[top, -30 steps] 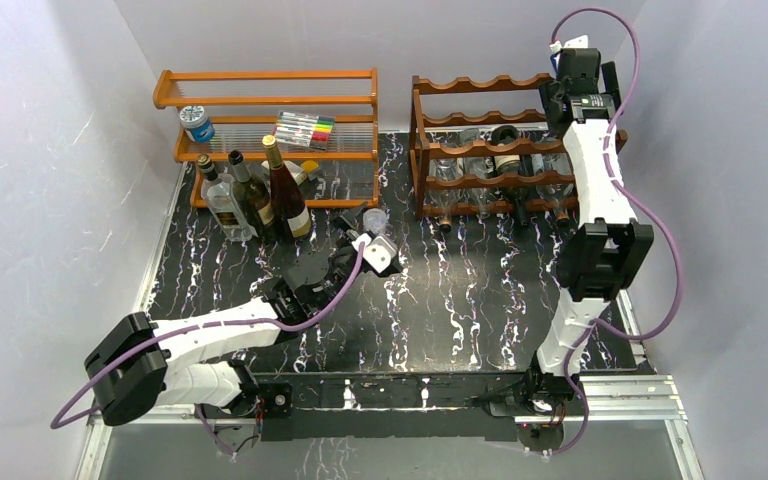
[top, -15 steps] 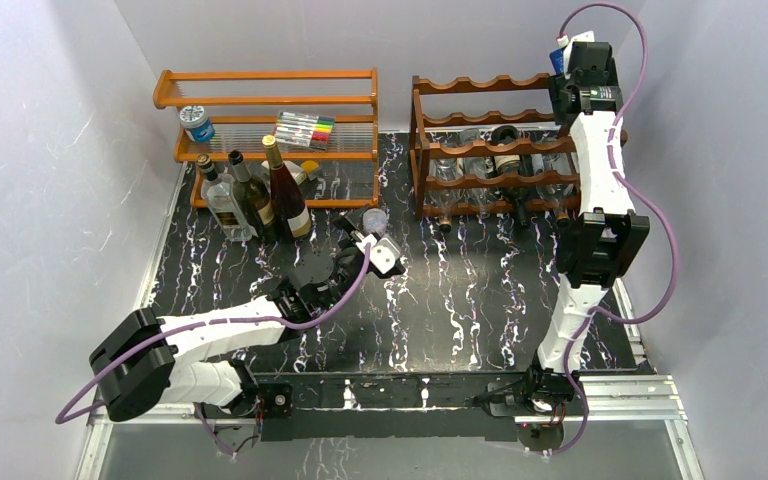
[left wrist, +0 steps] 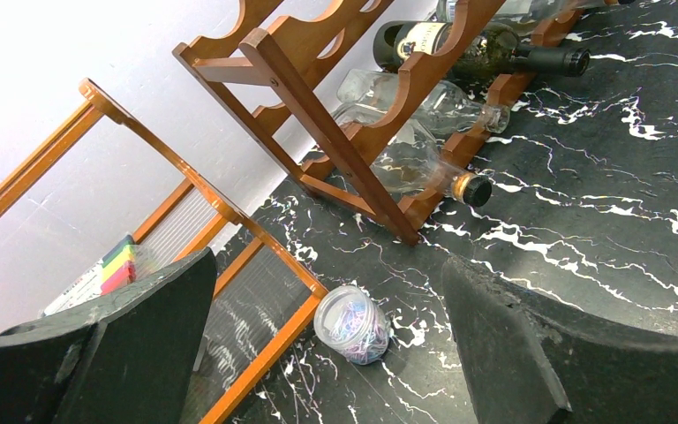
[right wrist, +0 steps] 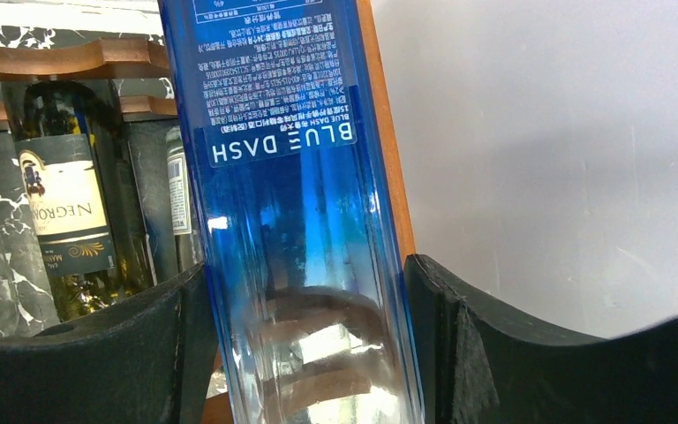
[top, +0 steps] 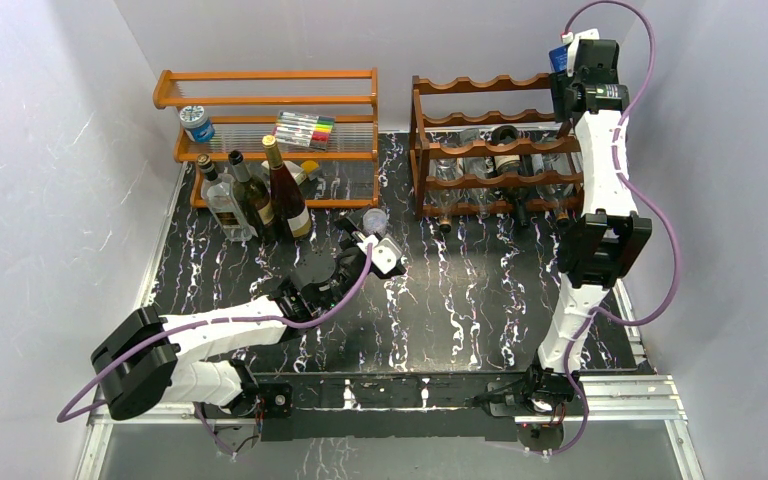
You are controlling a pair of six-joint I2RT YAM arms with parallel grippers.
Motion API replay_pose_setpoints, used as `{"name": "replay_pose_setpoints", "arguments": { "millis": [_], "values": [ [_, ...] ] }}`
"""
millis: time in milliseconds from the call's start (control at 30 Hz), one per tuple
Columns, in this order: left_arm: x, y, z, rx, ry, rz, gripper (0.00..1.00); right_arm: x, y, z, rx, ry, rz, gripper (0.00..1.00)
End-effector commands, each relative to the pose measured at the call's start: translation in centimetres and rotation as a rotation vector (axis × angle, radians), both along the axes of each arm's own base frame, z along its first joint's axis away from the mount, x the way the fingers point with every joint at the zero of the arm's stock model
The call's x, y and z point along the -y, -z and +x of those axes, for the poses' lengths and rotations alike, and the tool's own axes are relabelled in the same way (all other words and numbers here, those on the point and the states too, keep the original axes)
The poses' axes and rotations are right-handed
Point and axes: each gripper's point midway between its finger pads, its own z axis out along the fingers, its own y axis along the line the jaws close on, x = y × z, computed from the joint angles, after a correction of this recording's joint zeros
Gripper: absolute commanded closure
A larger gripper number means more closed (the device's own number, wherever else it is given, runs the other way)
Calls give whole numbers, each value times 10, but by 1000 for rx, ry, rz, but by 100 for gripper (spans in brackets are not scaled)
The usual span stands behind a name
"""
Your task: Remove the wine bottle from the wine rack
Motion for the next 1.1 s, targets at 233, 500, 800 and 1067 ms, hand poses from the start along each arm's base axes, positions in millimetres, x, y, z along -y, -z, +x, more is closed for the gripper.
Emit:
{"name": "replay_pose_setpoints", "arguments": {
  "millis": [233,500,800,1067],
  "values": [
    [1,-16,-2,20,8,-53,2,-44,-70,-15,234,-37,238,100],
    [0,-19,-3,20,12,-58,2,-56,-70,-23,246,-24,354,100],
    [0,-20,-3,24,13,-58,2,-39,-93,-30,342,7,481,100],
    [1,-19,-4,20,18,-55,2,-34,-119,-38,433,-12,607,100]
  ]
}}
